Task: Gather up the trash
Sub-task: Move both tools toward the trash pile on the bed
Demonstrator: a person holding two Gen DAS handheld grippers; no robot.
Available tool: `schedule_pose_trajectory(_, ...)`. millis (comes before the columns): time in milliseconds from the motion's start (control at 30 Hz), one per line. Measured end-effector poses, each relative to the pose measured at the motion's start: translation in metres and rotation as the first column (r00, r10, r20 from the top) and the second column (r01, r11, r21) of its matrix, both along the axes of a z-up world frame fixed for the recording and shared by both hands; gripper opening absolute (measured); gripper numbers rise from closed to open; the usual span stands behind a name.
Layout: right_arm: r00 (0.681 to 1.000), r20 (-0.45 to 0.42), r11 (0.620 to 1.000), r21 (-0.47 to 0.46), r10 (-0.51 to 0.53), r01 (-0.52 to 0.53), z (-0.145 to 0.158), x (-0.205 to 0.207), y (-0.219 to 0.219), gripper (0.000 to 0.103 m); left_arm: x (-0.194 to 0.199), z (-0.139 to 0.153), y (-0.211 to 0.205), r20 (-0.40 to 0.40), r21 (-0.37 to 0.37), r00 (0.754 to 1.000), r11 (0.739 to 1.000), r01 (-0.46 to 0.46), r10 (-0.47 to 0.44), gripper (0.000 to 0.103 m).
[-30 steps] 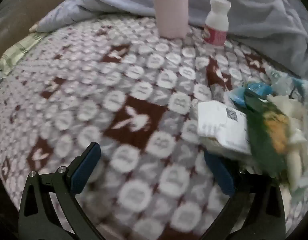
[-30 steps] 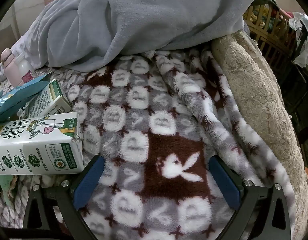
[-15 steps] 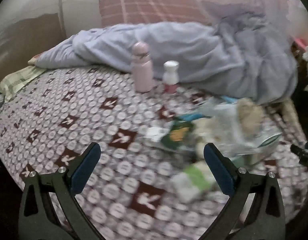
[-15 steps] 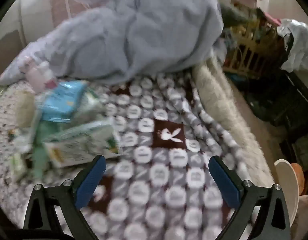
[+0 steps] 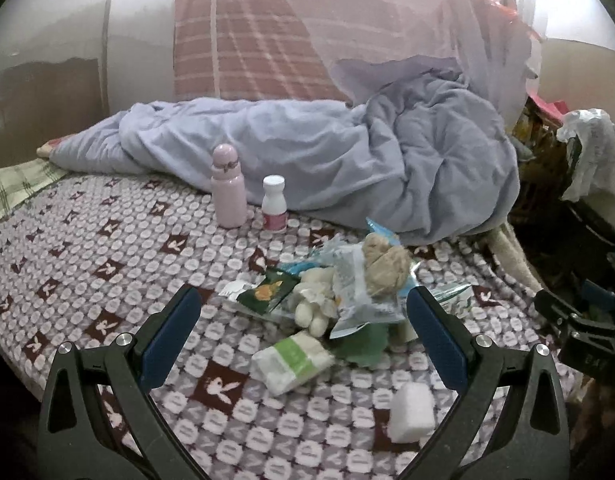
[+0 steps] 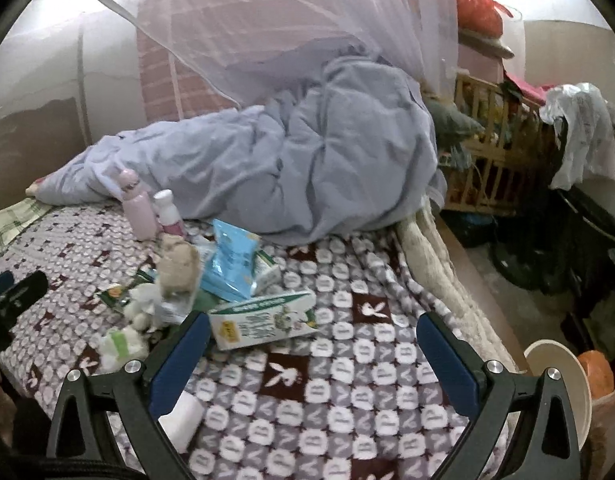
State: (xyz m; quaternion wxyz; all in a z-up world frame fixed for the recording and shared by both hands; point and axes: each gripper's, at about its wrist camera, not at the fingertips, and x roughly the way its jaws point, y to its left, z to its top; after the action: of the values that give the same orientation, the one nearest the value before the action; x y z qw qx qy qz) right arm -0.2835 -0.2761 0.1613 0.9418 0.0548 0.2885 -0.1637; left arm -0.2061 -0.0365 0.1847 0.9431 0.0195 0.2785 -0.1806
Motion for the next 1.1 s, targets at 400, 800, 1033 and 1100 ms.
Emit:
schedule_pose_trajectory(400,0.996,0.090,1.000,-0.022,0.001,0.001,0.021,-0.013,0.012,0.103,-0.007,0.007,-0.007,0.028,-0.034,1.000,0.999,-0.001,0.002,0.102)
schedule_pose_trajectory(800,0.996,0.094,1.000,-0.010,0.009,-0.009,0.021,-0.014,0.011,0.103,-0.005,0.007,-0.010,0.017,-0.050,1.000,0.999,-0.003,0.004,0.102)
schedule_pose_trajectory(1033,0.996,0.094,1.000,-0.003,0.011,-0.011,0.020,-0.014,0.011,0.103,-0.005,0.007,-0.010,0.016,-0.052,1.000,0.999,-0.003,0.004,0.102)
schedule_pose_trajectory(1100,0.996,0.093,1.000,-0.008,0.009,-0.009,0.020,-0.013,0.011,0.103,-0.005,0.006,-0.010,0.013,-0.055,1.000,0.998,-0.004,0.005,0.102)
